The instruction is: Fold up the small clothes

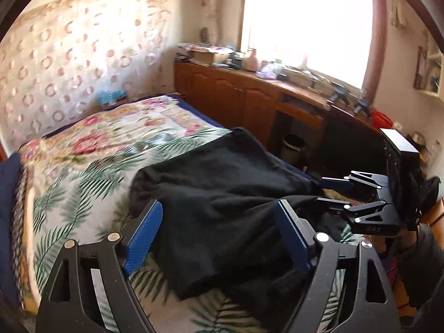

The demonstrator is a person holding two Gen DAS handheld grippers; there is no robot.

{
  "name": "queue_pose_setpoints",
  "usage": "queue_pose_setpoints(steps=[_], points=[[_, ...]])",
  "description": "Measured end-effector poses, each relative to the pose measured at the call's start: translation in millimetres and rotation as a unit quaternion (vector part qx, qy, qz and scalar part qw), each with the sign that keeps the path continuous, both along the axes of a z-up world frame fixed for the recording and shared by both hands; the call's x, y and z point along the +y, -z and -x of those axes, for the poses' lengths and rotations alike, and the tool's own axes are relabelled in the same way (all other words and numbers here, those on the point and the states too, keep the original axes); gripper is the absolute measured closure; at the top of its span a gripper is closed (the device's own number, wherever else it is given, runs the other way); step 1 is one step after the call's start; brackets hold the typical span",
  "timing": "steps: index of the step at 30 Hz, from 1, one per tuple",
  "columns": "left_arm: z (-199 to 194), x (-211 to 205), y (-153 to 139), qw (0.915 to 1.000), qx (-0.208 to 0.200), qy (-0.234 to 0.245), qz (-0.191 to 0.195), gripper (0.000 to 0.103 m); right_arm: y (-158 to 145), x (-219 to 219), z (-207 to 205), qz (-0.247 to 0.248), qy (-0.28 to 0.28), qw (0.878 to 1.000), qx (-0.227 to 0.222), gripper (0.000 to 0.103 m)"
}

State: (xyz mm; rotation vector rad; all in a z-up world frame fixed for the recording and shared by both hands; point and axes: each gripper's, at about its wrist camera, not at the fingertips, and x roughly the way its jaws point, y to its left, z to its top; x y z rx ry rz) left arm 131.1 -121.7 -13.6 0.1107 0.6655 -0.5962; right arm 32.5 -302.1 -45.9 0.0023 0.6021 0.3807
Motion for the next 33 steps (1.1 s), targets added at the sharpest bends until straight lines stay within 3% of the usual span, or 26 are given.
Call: queue_pose_setpoints(steps=[10, 24, 33], points=[[10.0, 75.0, 17.0, 0.9948, 0.001, -0.102, 0.000, 0.020, -9.1, 43.1, -27.1, 0.025, -0.059, 0.998, -0.003, 0.049], [20.4, 124.4, 26.0, 0.9884, -0.009, -0.151, 0.011, 0.020, -27.5, 95.8, -59.6, 0.057, -0.137, 0.989, -0.002, 0.049], [23.9, 152.9, 30.6, 0.9839, -0.003, -0.177, 0.025, 0.020, -3.0, 141.3, -82.1, 0.098, -0.210, 0.972, 0.047, 0.049]])
